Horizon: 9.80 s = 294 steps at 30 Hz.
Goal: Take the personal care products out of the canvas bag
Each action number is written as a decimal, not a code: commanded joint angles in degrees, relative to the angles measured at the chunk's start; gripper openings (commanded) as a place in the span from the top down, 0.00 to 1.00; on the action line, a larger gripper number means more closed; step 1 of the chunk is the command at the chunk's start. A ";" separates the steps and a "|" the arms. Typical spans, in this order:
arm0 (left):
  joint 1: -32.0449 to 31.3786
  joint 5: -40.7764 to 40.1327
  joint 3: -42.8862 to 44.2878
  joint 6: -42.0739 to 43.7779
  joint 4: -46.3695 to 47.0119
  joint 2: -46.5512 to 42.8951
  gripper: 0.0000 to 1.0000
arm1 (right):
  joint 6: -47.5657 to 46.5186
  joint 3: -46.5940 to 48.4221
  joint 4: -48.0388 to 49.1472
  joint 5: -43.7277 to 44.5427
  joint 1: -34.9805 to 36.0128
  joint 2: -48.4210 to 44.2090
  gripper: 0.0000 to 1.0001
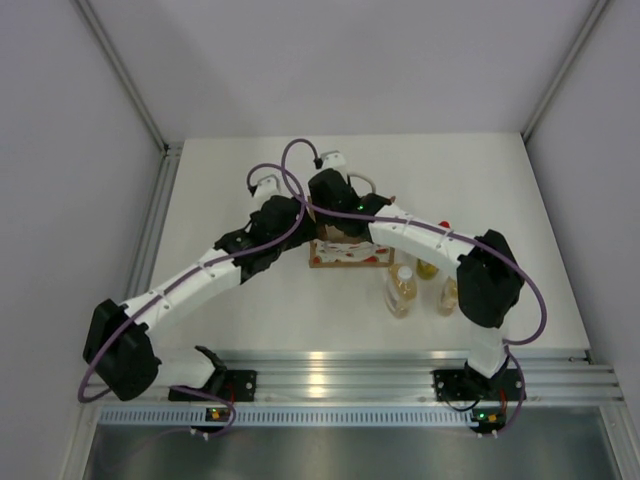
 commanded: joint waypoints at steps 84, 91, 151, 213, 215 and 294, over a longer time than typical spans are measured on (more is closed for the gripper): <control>-0.42 -13.11 -6.83 8.25 -16.74 -34.59 0.02 | 0.65 1.59 0.22 -3.10 -2.92 -7.26 0.37; -0.42 -13.11 -6.83 8.16 -16.92 -34.85 0.02 | -0.14 -1.23 0.22 -5.29 -3.18 -7.00 0.39; -0.42 -16.01 -1.99 15.45 -29.93 -36.08 0.02 | -10.60 10.72 -5.23 -7.76 -3.09 -21.77 1.00; 0.02 -17.95 -2.34 14.57 -29.93 -40.22 0.02 | -25.63 -8.16 15.24 -38.52 11.67 -26.67 1.00; 0.02 -18.03 -2.26 14.48 -29.93 -40.39 0.02 | -25.63 -12.64 16.74 -38.17 12.20 -28.18 1.00; 19.54 -9.95 -2.17 20.54 -28.43 -45.40 0.02 | -3.21 -30.24 -34.13 23.88 -7.31 -80.48 0.01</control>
